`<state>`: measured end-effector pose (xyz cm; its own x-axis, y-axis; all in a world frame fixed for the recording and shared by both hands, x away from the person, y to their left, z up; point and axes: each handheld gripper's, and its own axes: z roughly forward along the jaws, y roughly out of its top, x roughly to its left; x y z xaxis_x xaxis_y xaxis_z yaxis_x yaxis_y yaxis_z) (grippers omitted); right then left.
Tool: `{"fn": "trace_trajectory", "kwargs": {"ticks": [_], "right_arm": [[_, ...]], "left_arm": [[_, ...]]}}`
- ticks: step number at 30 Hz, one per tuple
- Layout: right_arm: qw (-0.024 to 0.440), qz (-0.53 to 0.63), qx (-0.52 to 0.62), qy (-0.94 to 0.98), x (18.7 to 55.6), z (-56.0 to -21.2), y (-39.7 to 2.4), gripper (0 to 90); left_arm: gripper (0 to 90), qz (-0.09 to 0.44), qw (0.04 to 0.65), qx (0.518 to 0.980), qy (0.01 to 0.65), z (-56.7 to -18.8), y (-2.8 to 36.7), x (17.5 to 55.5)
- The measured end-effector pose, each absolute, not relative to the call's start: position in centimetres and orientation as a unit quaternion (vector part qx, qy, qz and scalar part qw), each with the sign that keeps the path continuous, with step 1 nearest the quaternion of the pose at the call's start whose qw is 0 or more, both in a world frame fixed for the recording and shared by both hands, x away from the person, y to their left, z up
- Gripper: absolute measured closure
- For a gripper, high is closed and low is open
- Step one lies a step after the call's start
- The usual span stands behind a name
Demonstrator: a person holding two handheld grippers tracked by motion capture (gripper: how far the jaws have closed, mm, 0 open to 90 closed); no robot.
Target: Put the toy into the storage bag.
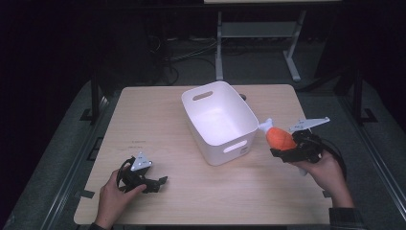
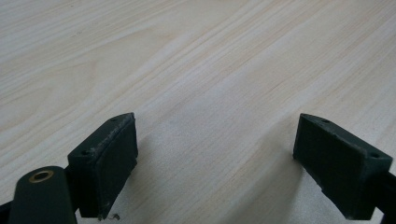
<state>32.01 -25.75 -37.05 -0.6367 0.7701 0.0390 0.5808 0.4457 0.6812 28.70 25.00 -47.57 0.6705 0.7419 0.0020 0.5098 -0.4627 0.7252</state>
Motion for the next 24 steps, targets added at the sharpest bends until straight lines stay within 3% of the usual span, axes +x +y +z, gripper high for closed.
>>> {"fn": "trace_trajectory", "kwargs": {"ticks": [24], "right_arm": [[0.152,0.361,0.383,0.836,33.5,-33.2,-24.5,25.6]], "left_arm": [[12.9,0.161,0.359,0.841,0.371,-47.5,25.0,28.7]]}}
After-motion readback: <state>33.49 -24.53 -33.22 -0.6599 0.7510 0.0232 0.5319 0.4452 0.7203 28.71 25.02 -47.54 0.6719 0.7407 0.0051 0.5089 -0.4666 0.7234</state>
